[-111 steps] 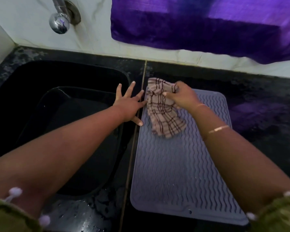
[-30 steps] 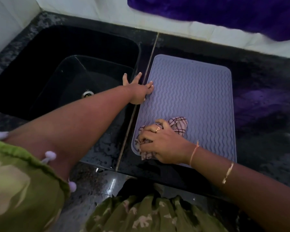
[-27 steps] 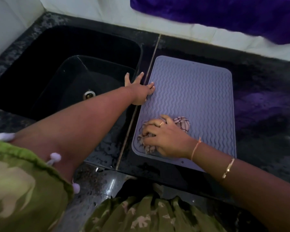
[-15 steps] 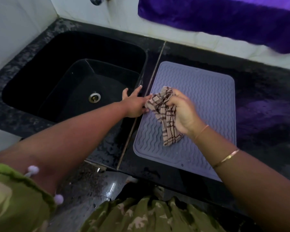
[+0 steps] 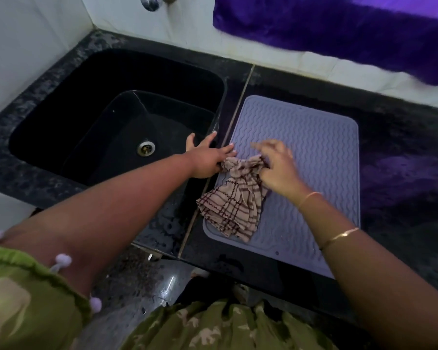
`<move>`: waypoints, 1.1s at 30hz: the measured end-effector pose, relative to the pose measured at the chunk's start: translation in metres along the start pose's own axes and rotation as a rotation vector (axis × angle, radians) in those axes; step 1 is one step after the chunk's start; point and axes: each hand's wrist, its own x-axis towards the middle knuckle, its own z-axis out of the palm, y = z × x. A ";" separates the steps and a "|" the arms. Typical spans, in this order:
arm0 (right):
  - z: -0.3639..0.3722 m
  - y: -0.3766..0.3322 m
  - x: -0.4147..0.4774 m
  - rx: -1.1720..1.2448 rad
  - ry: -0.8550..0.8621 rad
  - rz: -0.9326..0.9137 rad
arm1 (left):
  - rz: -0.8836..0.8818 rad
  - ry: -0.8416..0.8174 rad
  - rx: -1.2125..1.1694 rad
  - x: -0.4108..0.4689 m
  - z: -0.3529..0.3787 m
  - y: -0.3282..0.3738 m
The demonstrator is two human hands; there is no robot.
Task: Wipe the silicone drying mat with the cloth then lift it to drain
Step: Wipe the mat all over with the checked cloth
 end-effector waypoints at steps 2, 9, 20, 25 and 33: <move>-0.012 0.001 -0.006 -0.080 0.062 -0.026 | 0.011 -0.030 0.001 0.001 -0.001 -0.002; 0.054 -0.005 -0.049 -0.704 -0.103 -0.268 | 0.013 -0.190 0.118 0.004 -0.020 0.000; 0.065 0.002 -0.034 -0.690 0.177 -0.260 | 0.027 -0.174 0.199 0.001 -0.026 0.001; 0.071 -0.001 -0.078 -0.727 0.027 -0.518 | 0.013 -0.189 0.230 0.002 -0.028 0.003; 0.037 0.008 -0.004 -0.812 0.136 -0.260 | 0.014 -0.160 0.202 0.002 -0.025 0.006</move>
